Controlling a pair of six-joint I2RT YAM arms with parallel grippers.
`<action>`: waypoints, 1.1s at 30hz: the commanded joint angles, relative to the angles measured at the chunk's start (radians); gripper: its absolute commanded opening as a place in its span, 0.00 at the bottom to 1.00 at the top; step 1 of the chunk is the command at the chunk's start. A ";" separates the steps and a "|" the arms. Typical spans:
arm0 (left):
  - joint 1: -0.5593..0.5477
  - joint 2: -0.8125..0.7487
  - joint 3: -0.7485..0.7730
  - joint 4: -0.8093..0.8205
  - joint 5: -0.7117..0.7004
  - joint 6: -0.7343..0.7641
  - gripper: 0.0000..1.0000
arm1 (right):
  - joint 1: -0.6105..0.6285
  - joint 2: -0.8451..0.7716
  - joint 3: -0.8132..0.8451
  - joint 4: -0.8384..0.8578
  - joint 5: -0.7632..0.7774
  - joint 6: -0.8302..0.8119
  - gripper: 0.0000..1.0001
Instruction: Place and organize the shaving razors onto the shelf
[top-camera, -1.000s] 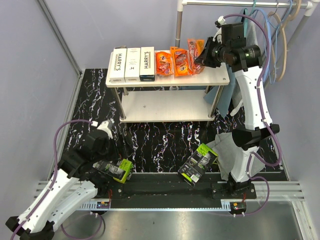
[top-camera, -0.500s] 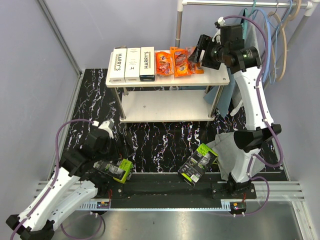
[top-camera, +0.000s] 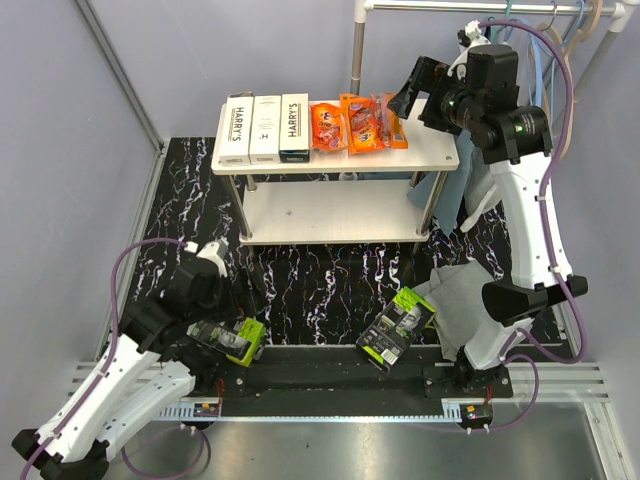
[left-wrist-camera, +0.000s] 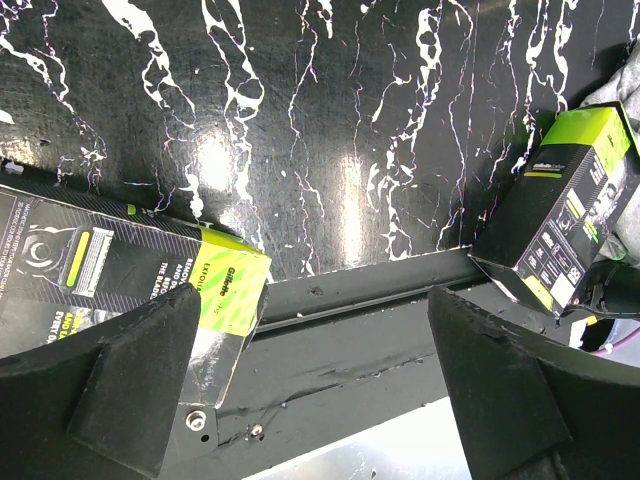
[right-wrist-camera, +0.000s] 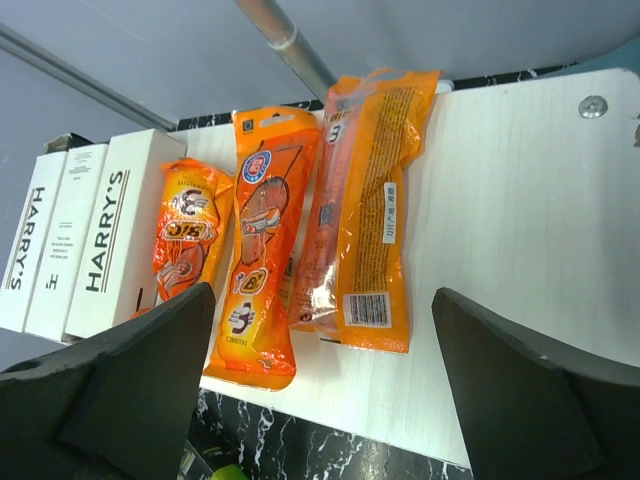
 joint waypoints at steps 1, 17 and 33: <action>0.002 -0.002 0.021 0.026 0.016 0.004 0.99 | -0.004 -0.027 0.013 0.056 0.020 -0.002 1.00; 0.001 0.068 -0.033 0.173 0.162 -0.019 0.99 | -0.004 -0.418 -0.477 0.098 -0.014 0.112 1.00; -0.123 0.402 -0.028 0.533 0.320 -0.140 0.99 | -0.003 -0.829 -1.143 0.083 -0.086 0.355 1.00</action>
